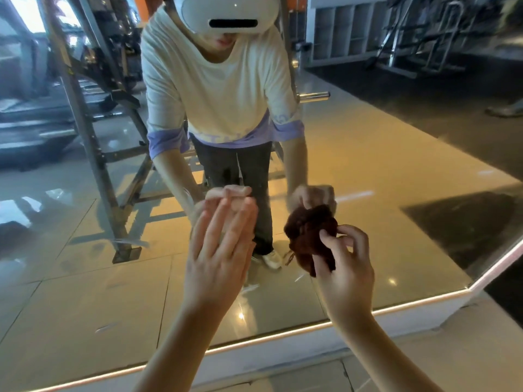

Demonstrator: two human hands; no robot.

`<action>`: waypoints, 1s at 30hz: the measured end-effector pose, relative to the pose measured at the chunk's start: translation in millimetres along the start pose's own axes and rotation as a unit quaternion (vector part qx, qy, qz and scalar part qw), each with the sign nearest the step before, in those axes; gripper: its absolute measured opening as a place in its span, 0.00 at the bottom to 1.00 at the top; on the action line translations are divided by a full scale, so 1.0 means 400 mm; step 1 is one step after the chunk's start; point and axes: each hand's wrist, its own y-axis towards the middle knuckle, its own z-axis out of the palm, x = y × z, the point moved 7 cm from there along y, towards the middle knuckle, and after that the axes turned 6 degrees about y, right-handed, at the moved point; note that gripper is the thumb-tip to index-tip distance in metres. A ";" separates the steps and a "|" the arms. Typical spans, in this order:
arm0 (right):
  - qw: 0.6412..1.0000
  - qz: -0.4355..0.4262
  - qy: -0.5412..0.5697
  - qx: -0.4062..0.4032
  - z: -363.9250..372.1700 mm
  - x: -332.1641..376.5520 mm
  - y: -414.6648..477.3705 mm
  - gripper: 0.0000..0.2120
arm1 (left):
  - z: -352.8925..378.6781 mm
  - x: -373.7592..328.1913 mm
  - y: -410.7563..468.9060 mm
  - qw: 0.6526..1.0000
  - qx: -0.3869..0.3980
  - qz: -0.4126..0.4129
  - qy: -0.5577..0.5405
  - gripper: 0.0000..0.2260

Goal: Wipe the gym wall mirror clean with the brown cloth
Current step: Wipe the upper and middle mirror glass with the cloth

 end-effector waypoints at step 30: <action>0.959 0.241 -0.026 -0.147 -0.018 -0.129 -0.069 0.18 | 0.076 -0.077 -0.054 1.000 -0.004 0.008 -0.029 0.32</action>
